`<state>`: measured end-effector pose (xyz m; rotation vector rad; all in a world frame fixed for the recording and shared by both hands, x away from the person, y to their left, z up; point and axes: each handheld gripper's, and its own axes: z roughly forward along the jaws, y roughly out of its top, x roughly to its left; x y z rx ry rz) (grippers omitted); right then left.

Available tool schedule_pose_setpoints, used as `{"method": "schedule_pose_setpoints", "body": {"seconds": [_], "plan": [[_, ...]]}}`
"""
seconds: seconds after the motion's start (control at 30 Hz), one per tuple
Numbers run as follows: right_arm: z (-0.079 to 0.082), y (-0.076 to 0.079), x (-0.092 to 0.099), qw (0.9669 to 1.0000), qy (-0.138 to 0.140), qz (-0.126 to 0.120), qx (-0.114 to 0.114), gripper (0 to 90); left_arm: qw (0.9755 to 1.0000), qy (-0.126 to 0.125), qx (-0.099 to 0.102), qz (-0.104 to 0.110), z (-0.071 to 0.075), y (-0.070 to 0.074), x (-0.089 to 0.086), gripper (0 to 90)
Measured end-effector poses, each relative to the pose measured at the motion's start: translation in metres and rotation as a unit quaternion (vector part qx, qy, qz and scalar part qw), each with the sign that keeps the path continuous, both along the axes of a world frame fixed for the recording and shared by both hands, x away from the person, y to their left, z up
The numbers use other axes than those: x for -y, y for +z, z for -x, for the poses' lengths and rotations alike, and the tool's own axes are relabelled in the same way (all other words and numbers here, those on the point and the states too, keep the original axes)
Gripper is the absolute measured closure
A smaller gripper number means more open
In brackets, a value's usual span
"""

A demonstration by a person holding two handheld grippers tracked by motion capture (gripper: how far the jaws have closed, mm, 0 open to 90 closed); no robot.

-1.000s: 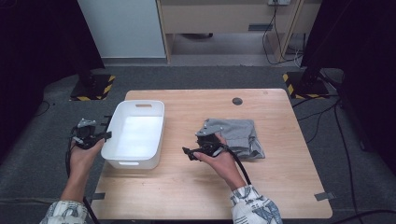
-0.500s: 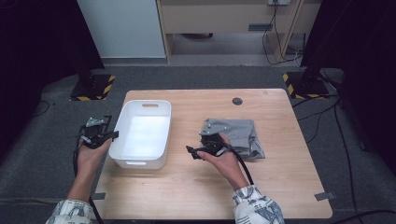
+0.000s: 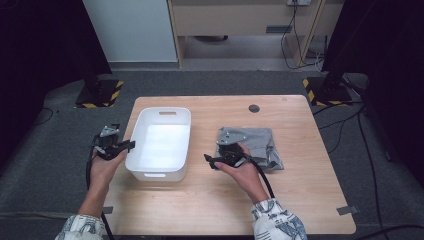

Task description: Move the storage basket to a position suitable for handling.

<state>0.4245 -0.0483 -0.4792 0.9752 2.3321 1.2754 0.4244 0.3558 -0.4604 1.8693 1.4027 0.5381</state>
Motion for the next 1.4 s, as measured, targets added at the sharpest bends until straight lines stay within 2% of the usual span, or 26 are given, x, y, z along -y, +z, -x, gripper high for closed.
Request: {"method": "schedule_pose_setpoints", "body": {"seconds": [0.3, 0.47, 0.7, 0.8, 1.13, 1.3, 1.4], "plan": [[-0.003, 0.002, -0.003, 0.9997, 0.009, 0.02, 0.008, 30.7, 1.0, 0.003, 0.004, 0.006, 0.006, -0.001, 0.004, 74.7], [-0.003, 0.005, -0.004, 0.9996, 0.017, 0.019, 0.009, 31.5, 0.9999, 0.008, 0.007, 0.01, 0.01, -0.003, 0.004, 74.7], [-0.002, 0.011, -0.006, 0.9993, 0.033, 0.018, 0.01, 40.4, 0.9997, 0.02, 0.009, 0.009, 0.015, -0.003, 0.009, 75.8], [-0.001, 0.014, -0.007, 0.9989, 0.039, 0.023, 0.016, 41.5, 0.9996, 0.024, 0.012, 0.01, 0.016, -0.003, 0.015, 75.5], [0.002, 0.018, -0.011, 0.9983, 0.048, 0.026, 0.021, 46.7, 0.9998, 0.012, 0.013, 0.007, 0.012, -0.003, 0.03, 75.9], [0.001, 0.018, -0.011, 0.9983, 0.047, 0.033, 0.013, 48.0, 0.9999, 0.009, 0.011, 0.005, 0.013, -0.003, 0.032, 75.5], [-0.001, 0.015, -0.012, 0.9982, 0.045, 0.039, 0.006, 47.4, 0.9996, 0.013, 0.019, 0.014, 0.016, -0.002, 0.03, 74.9]]}}
